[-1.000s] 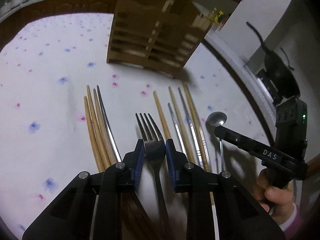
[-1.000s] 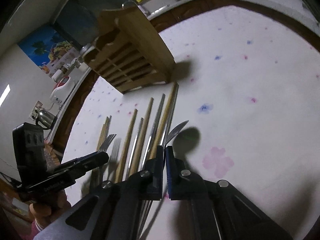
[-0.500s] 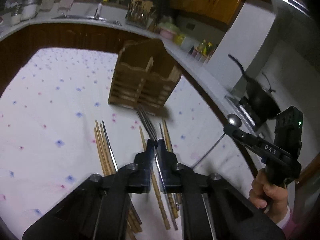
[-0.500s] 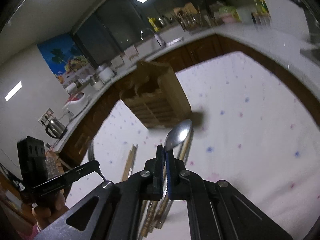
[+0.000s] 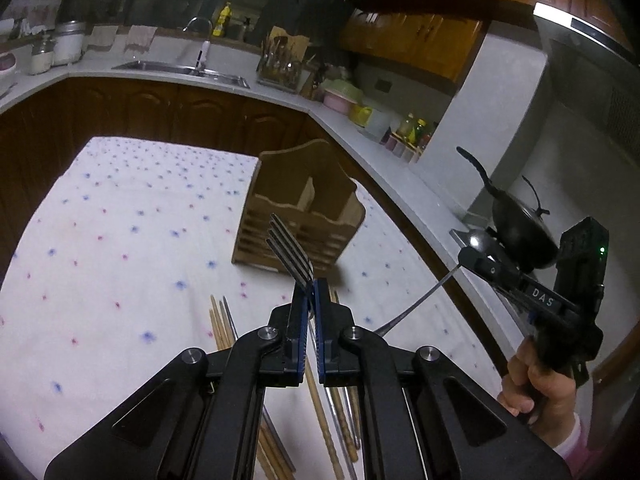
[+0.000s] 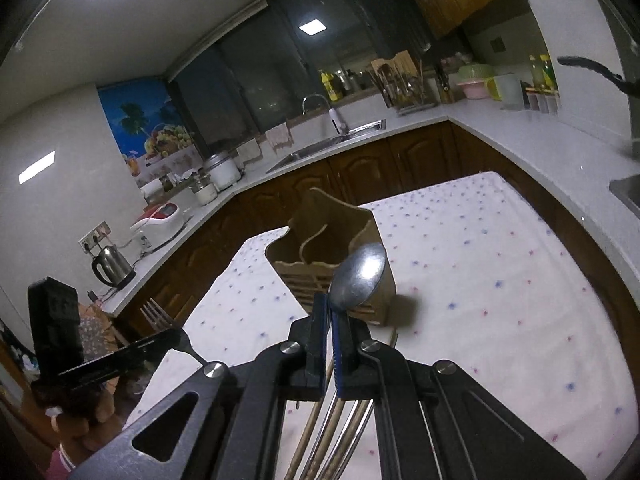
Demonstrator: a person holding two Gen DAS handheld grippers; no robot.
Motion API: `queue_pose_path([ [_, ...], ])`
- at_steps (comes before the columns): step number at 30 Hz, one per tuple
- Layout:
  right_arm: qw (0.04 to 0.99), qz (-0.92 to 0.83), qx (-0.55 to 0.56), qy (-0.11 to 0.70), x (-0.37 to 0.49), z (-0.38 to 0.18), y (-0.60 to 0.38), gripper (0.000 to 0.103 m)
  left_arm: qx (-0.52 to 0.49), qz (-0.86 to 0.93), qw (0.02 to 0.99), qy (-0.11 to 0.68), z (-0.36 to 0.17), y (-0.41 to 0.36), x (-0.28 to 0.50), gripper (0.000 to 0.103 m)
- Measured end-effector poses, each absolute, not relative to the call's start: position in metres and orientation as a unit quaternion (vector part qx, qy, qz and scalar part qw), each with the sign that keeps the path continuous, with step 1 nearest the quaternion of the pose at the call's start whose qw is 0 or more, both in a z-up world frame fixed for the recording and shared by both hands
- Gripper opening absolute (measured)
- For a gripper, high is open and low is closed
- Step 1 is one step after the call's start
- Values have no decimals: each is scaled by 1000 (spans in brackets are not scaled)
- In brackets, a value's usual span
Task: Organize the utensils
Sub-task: 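Lift the fork with the left tool while the right tool carries the spoon to the holder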
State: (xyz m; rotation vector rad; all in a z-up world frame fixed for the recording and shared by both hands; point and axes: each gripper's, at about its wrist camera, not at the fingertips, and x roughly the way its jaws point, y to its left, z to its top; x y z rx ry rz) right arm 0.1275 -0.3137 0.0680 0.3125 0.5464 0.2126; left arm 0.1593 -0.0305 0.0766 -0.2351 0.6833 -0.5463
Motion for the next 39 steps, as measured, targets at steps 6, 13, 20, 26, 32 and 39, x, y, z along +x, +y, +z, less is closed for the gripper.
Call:
queue_pose_path([
  [6,951,96,143,257,141,74,-316,2,-114,-262,906,313,90,-30,177,2],
  [13,966,76,109,220,167,106,-318,2,-101,-263,923,263,133,-41,219,2],
  [20,978,58,67,191,223,133,-313,2,-106,-254,929,246,147,-57,291,2],
  [26,972,49,51,223,265,95,-306,2,-128,-238,918,290,100,-62,332,2],
  [32,961,52,53,266,285,53,-305,2,-125,-226,909,328,63,-73,346,2],
  [39,957,59,39,282,288,37,-298,2,-117,-225,907,337,52,-76,348,3],
])
